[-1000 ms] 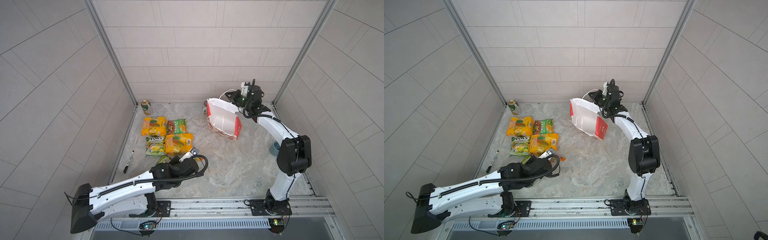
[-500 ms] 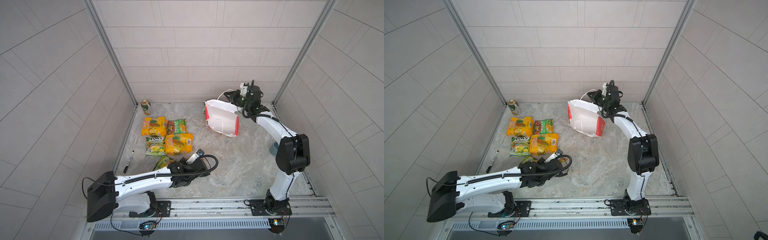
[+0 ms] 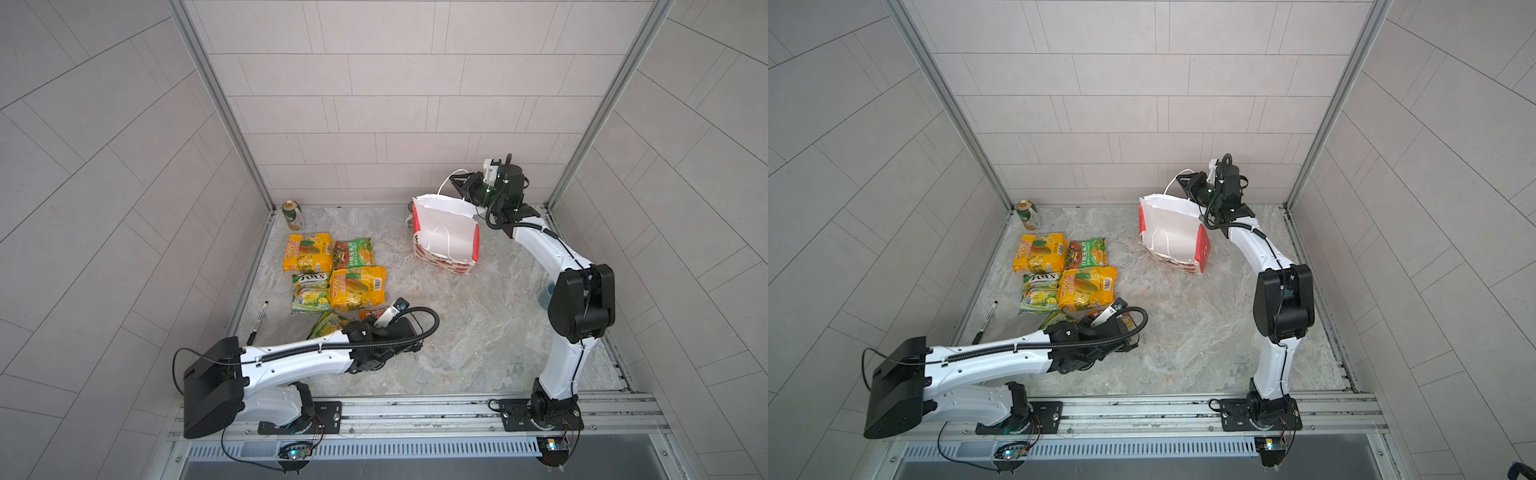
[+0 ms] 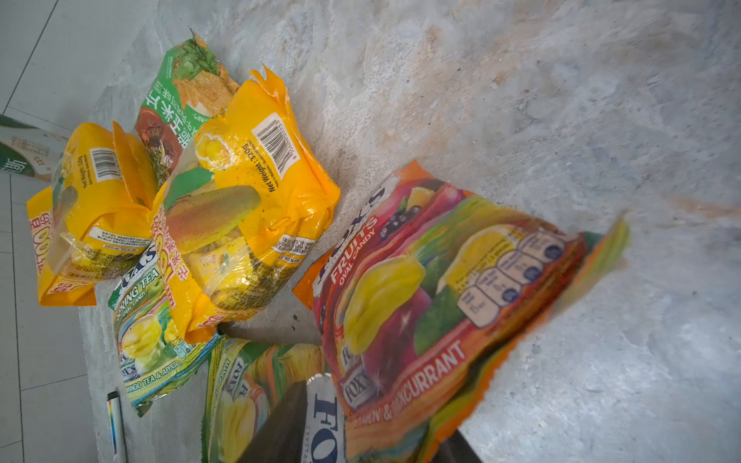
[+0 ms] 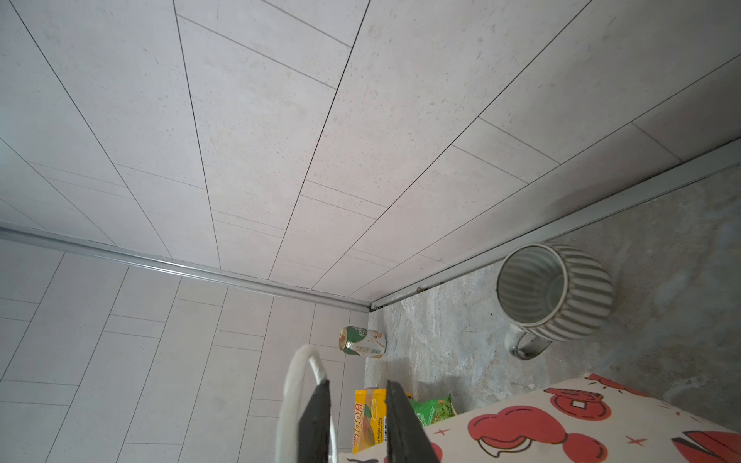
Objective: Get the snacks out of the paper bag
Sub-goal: 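Lower and release the pink Fox's Fruits packet on the table with the left gripper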
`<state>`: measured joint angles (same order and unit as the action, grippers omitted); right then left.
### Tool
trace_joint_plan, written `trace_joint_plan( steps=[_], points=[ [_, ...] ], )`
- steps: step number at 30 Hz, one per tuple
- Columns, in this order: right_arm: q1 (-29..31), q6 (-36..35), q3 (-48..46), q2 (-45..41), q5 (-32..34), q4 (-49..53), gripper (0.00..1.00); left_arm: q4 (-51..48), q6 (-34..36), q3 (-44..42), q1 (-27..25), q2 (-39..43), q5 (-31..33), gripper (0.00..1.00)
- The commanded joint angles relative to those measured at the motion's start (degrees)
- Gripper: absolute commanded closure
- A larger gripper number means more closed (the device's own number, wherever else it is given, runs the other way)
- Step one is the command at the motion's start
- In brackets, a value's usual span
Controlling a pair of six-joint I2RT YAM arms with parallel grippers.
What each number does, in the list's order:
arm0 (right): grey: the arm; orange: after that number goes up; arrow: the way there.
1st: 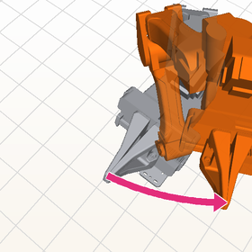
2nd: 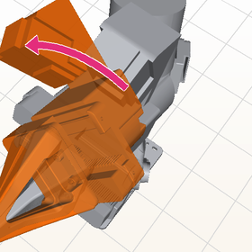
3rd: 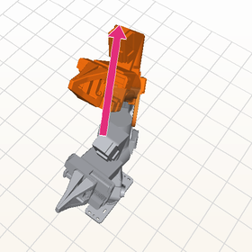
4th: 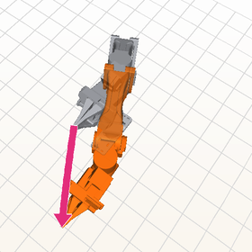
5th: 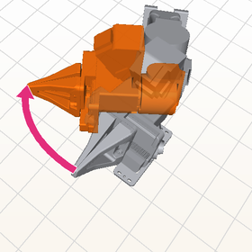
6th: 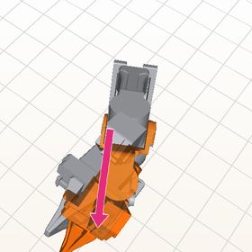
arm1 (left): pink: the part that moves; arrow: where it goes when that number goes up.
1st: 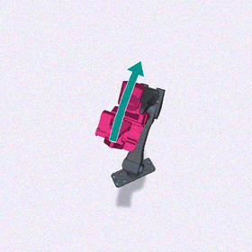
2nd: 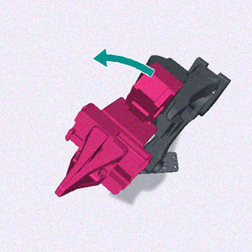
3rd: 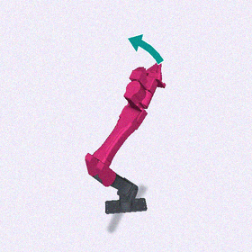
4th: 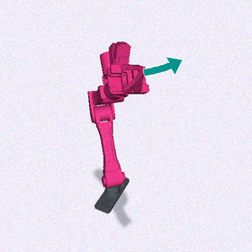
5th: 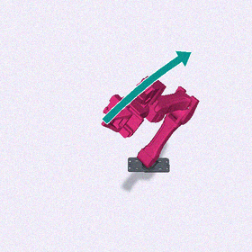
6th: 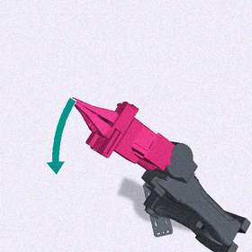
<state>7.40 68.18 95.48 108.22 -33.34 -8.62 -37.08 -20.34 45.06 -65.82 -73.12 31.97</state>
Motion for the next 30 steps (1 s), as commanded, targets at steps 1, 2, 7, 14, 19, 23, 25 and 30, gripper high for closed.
trace_joint_plan(
  steps=[1, 2, 7, 14, 19, 23, 25, 30],
  points=[
    [-0.8, 0.4, 1.5, 0.8, 0.5, 0.8, 0.74, -4.7, 2.2, 2.6, -0.3, 1.7, 0.3, 0.50],
    [-0.9, 0.3, 1.5, 0.8, 0.4, 0.8, 0.74, -6.0, 2.3, 2.9, -0.3, 2.3, 0.3, 0.50],
    [-1.7, -0.1, 1.1, 1.2, 0.1, 0.5, 0.72, -8.3, 1.6, 3.2, -0.3, 7.8, -3.4, 0.49],
    [-3.1, -1.1, 3.5, 2.5, -0.1, 1.6, 0.67, -7.3, 4.4, 2.7, -0.3, 16.3, -7.0, 0.44],
    [-4.4, -3.7, 6.7, 3.0, -0.8, 4.7, 0.65, -4.4, 6.3, 2.1, -0.2, 22.8, -2.3, 0.33],
    [-5.8, -6.1, 10.9, 4.4, -1.7, 8.4, 0.61, 2.2, 10.7, 2.1, 1.5, 26.5, 0.7, 0.17],
    [-6.9, -6.2, 12.8, 6.0, -2.8, 8.7, 0.55, 7.7, 13.7, 1.5, 4.6, 27.4, -1.1, 0.14],
    [-10.6, -8.5, 15.7, 9.3, -3.8, 11.2, 0.54, 16.9, 14.2, 2.2, 18.5, 27.2, -10.2, 0.14]
  ],
)
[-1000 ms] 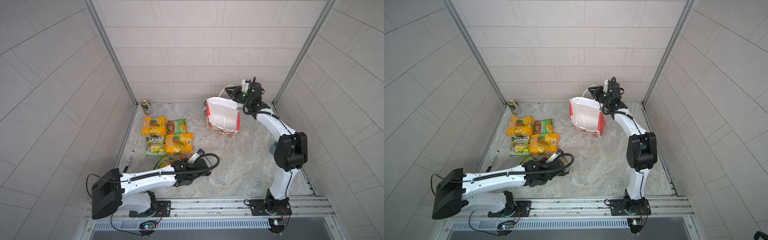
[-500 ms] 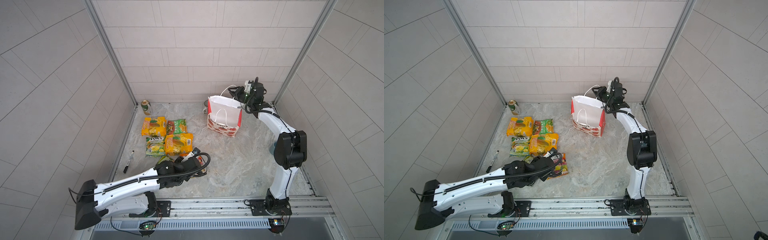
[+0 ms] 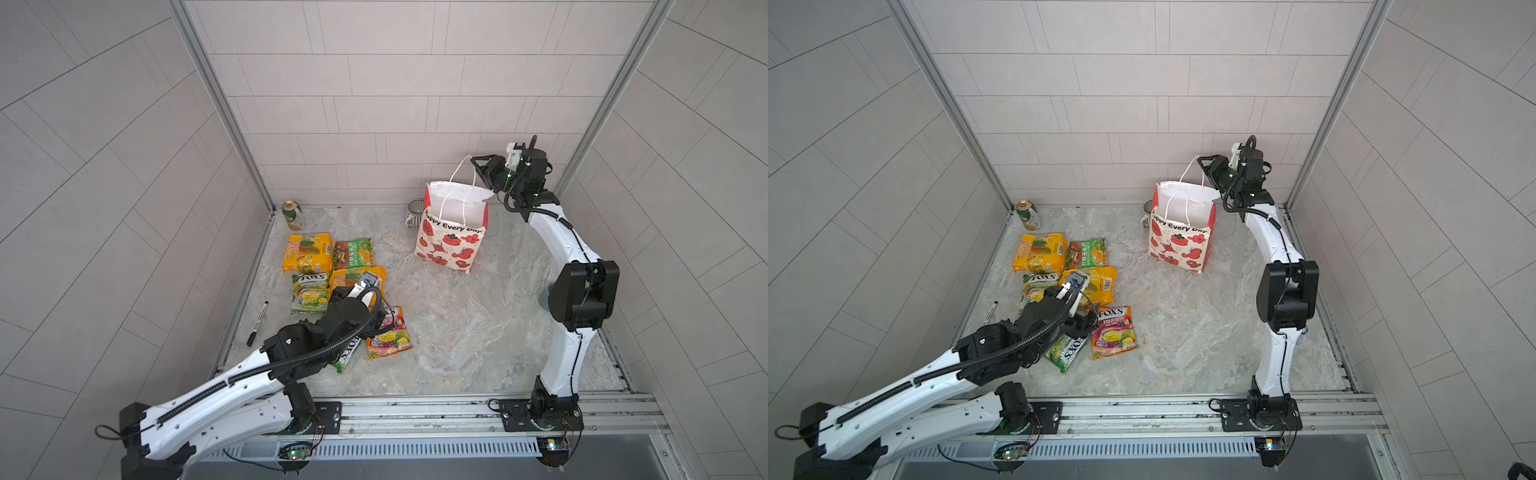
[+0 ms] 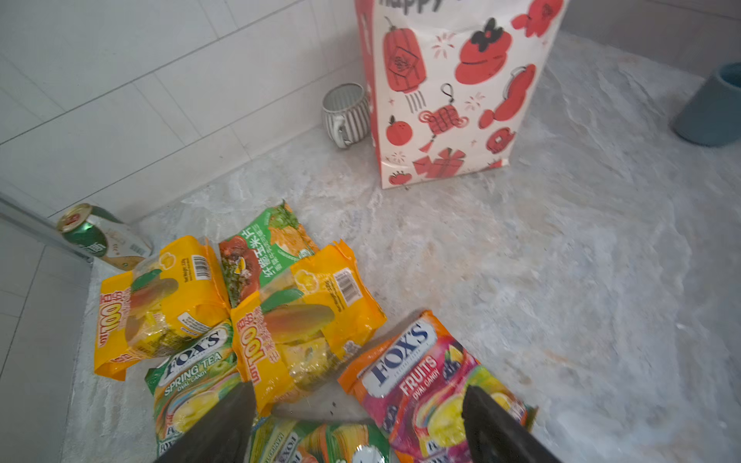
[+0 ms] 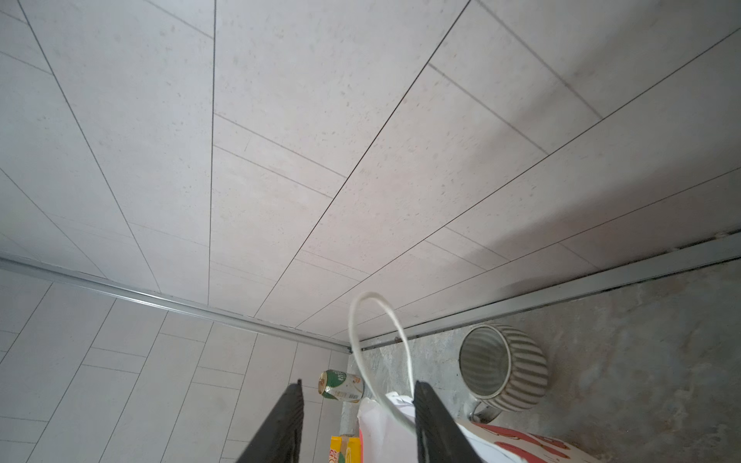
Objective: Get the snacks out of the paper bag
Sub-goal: 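Lower and release the pink Fox's Fruits packet on the table with the left gripper, then release the bag handle with the right gripper while the left gripper withdraws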
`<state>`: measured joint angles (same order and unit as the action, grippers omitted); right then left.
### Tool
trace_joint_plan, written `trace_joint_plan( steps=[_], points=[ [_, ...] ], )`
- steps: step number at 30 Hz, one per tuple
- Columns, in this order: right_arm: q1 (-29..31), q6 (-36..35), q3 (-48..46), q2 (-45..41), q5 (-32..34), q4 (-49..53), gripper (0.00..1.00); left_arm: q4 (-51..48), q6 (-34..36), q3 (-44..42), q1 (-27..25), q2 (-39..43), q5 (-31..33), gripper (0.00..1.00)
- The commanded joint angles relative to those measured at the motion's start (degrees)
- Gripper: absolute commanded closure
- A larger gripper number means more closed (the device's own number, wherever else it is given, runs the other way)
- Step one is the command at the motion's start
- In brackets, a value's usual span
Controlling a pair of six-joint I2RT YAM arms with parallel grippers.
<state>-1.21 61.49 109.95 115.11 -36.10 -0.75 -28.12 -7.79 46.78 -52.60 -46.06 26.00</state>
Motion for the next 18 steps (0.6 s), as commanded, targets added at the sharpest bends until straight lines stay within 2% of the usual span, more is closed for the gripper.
trace_joint_plan(
  steps=[1, 7, 14, 16, 18],
  points=[
    [-3.0, -2.1, 1.2, 2.9, -1.3, 3.4, 0.54, 10.6, 1.8, 0.1, 8.0, 0.1, -6.2, 0.14],
    [-7.4, -3.5, 1.2, 6.5, -4.2, 2.7, 0.55, 22.3, 2.2, 0.8, 18.2, -3.6, -12.1, 0.14],
    [-8.7, -8.3, -1.4, 9.8, -6.8, 3.5, 0.57, 30.2, 0.0, -1.6, 20.2, -9.8, -7.9, 0.14],
    [-8.1, -9.0, -4.0, 9.9, -7.9, 3.3, 0.58, 33.5, -1.3, -3.0, 21.1, -10.7, -8.4, 0.14],
    [-7.1, -7.5, -10.1, 8.7, -9.2, -1.4, 0.58, 37.5, -3.4, -4.4, 23.2, -12.0, -9.1, 0.14]
  ],
)
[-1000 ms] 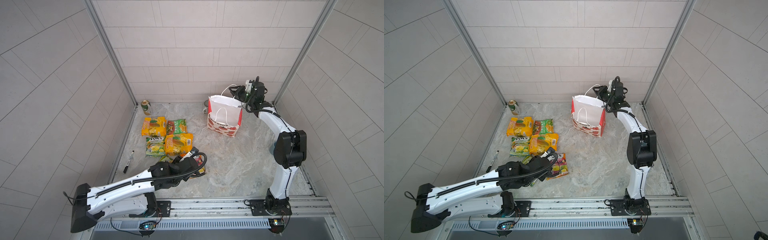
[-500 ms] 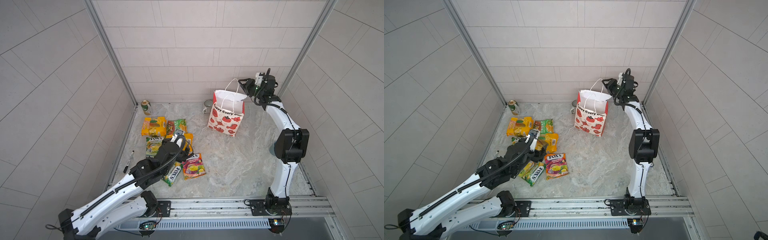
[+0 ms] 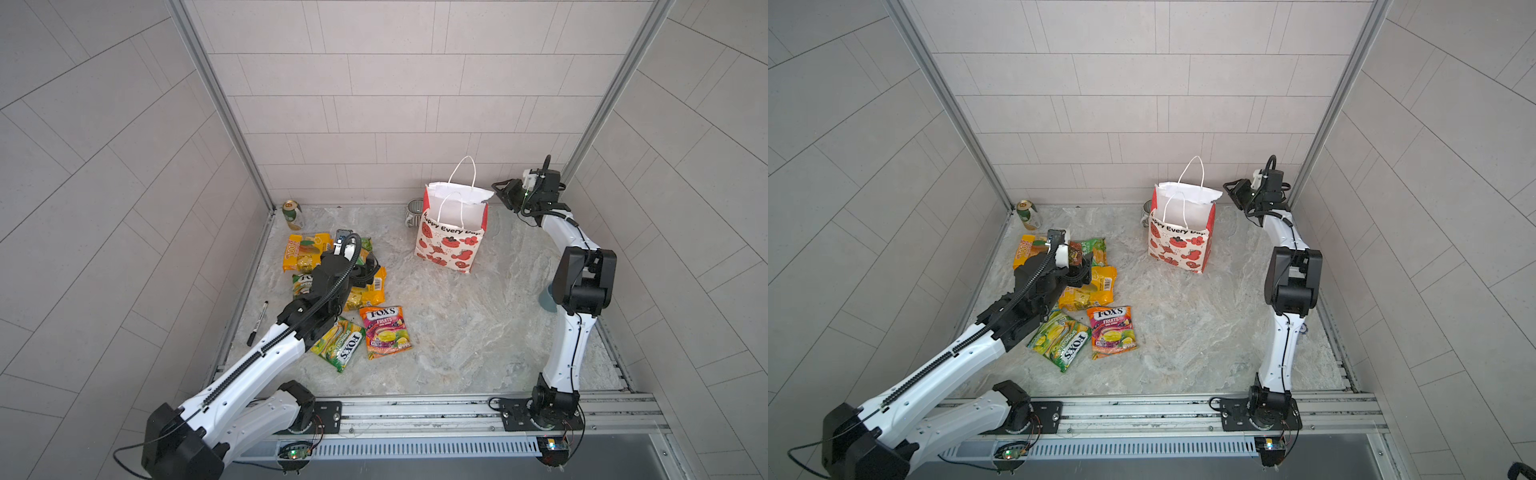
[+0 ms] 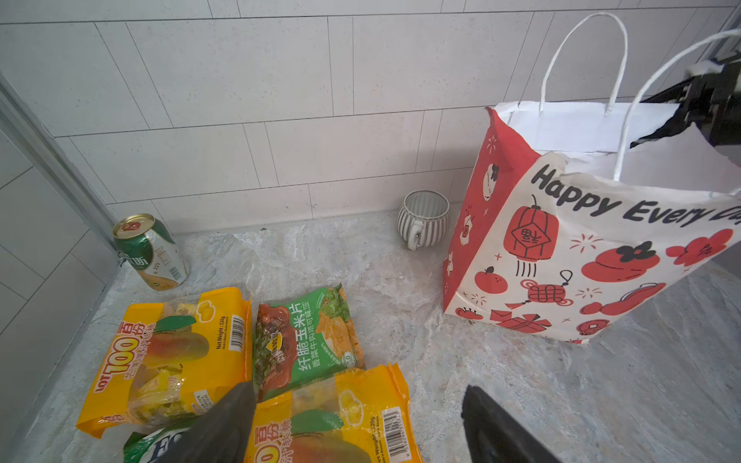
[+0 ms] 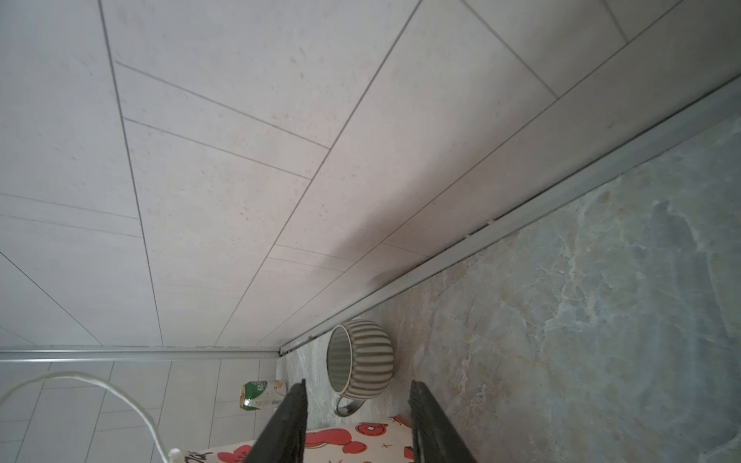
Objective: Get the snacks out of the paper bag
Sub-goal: 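Release the bag handle with the right gripper while the left gripper withdraws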
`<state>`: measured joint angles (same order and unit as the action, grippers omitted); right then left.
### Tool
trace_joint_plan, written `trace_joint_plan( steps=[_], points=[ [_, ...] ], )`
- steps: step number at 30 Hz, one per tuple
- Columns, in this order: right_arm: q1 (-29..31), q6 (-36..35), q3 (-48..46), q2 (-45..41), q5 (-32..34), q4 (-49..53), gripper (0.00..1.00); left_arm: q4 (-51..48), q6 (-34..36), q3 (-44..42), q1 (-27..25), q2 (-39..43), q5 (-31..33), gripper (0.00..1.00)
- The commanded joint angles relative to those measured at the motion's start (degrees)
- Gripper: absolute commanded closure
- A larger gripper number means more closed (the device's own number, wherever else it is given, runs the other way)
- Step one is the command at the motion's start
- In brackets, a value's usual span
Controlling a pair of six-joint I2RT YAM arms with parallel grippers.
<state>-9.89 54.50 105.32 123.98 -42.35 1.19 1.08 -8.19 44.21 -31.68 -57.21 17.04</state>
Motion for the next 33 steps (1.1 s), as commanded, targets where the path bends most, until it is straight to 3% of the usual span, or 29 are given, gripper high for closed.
trace_joint_plan(
  steps=[1, 6, 21, 28, 33],
  points=[
    [2.0, 0.6, -9.1, -1.0, -3.2, -7.8, 0.59, 9.6, -4.0, -2.2, 3.4, -1.5, -0.7, 0.14],
    [3.8, 6.3, -25.2, -5.0, -1.8, -25.7, 0.60, 15.5, -4.5, -2.3, 7.7, -8.0, -1.4, 0.14],
    [11.2, 6.7, -39.9, -6.7, -0.6, -31.2, 0.64, 20.2, -4.1, -5.3, 13.9, -12.3, -3.5, 0.14],
    [12.9, 17.0, -49.6, -8.0, 3.9, -53.2, 0.65, 21.7, -3.5, -7.5, 15.4, -12.9, -2.7, 0.13],
    [11.1, 17.9, -51.2, -10.9, 7.0, -54.3, 0.61, 22.7, -3.2, -8.5, 18.0, -13.0, -2.2, 0.12]
  ],
)
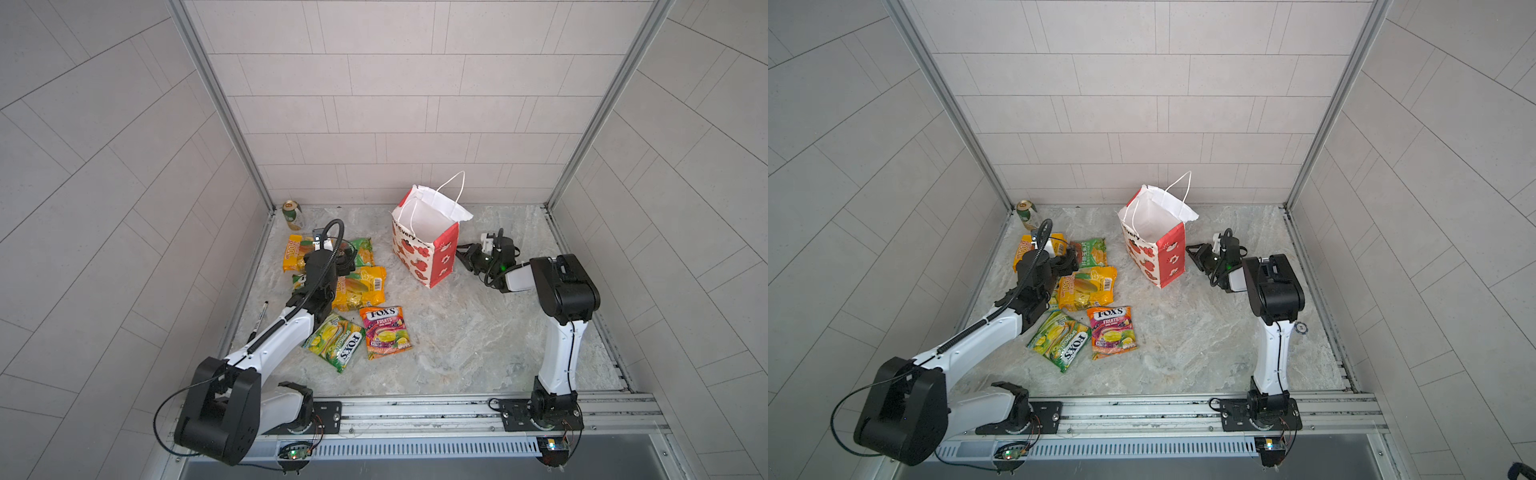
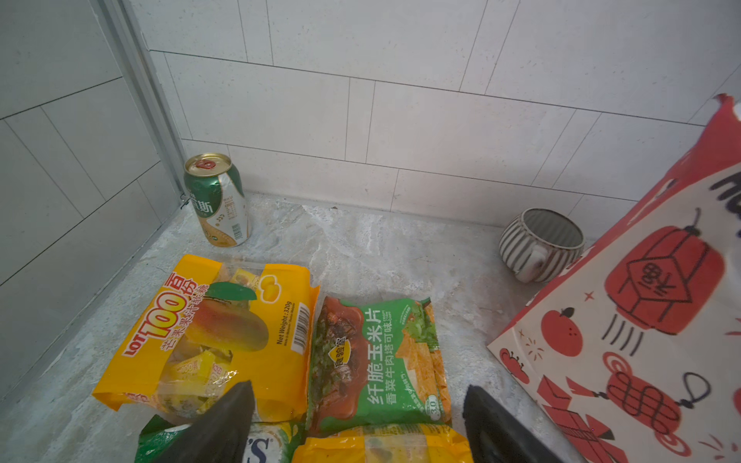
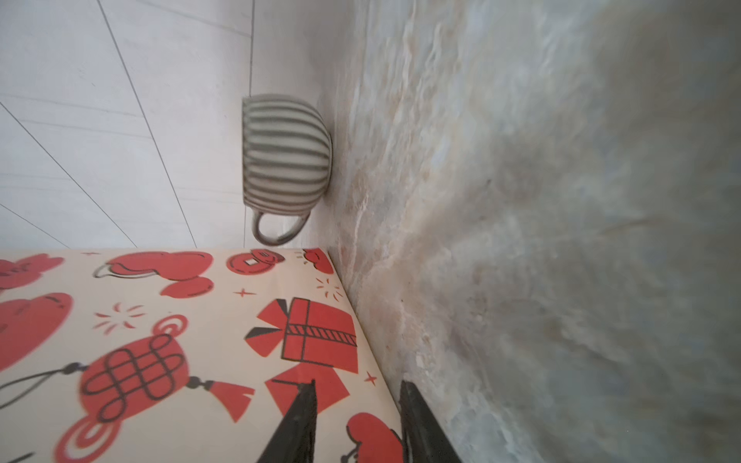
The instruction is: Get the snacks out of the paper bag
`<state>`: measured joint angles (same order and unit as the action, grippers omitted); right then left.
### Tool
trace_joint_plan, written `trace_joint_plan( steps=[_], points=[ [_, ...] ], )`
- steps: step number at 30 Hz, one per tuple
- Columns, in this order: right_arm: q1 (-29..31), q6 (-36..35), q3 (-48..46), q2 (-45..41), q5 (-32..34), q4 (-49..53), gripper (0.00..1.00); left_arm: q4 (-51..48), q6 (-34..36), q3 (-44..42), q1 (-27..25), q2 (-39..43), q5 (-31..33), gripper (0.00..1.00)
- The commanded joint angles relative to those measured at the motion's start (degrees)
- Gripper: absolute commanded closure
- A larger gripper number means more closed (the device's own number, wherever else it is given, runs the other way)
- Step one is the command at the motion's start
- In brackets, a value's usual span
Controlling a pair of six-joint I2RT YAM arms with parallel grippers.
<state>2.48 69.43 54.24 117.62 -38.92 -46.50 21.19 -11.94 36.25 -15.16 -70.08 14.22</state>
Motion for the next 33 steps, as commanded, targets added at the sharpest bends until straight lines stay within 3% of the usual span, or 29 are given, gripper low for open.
trace_joint_plan(
  steps=[1, 6, 9, 12, 15, 20, 23, 27, 31, 33],
  points=[
    [-1.8, 2.5, -1.1, -5.7, 5.0, -6.3, 0.56, 2.5, 0.7, -0.6, 2.0, 0.1, 1.5, 0.12],
    [-4.0, -7.1, -1.6, -12.6, 7.9, 5.3, 0.48, 3.4, 4.1, -2.3, 4.3, 2.2, 7.3, 0.09],
    [-4.2, -17.9, -3.9, -18.2, 12.4, 9.9, 0.40, -0.6, 5.0, -2.4, 4.8, 4.3, 11.8, 0.09],
    [-3.6, -29.0, -6.0, -24.1, 20.2, 17.8, 0.37, 2.2, 6.8, -6.3, 4.8, 5.2, 12.9, 0.07],
    [-3.0, -35.7, -9.1, -30.4, 29.8, 25.0, 0.34, 3.9, 6.7, -8.6, 4.8, 5.0, 17.9, 0.05],
    [0.7, -46.0, -21.6, -40.0, 46.1, 13.9, 0.24, 10.2, 7.8, -11.6, 5.4, 1.9, 20.5, 0.00],
    [1.9, -50.8, -23.3, -41.7, 53.9, 15.0, 0.23, 16.2, 6.7, -13.9, 7.7, -2.0, 18.8, 0.00],
    [2.6, -52.9, -28.5, -41.0, 57.1, 6.3, 0.22, 30.4, 7.3, -19.0, 9.5, -5.8, 17.1, 0.00],
    [7.0, -60.9, -30.7, -41.8, 65.9, 2.6, 0.18, 31.4, 4.8, -19.2, 12.6, -8.0, 11.5, 0.00],
    [7.0, -59.7, -31.4, -41.9, 68.8, 2.3, 0.17, 34.5, 4.3, -20.4, 13.1, -10.7, 10.7, 0.00]
  ],
)
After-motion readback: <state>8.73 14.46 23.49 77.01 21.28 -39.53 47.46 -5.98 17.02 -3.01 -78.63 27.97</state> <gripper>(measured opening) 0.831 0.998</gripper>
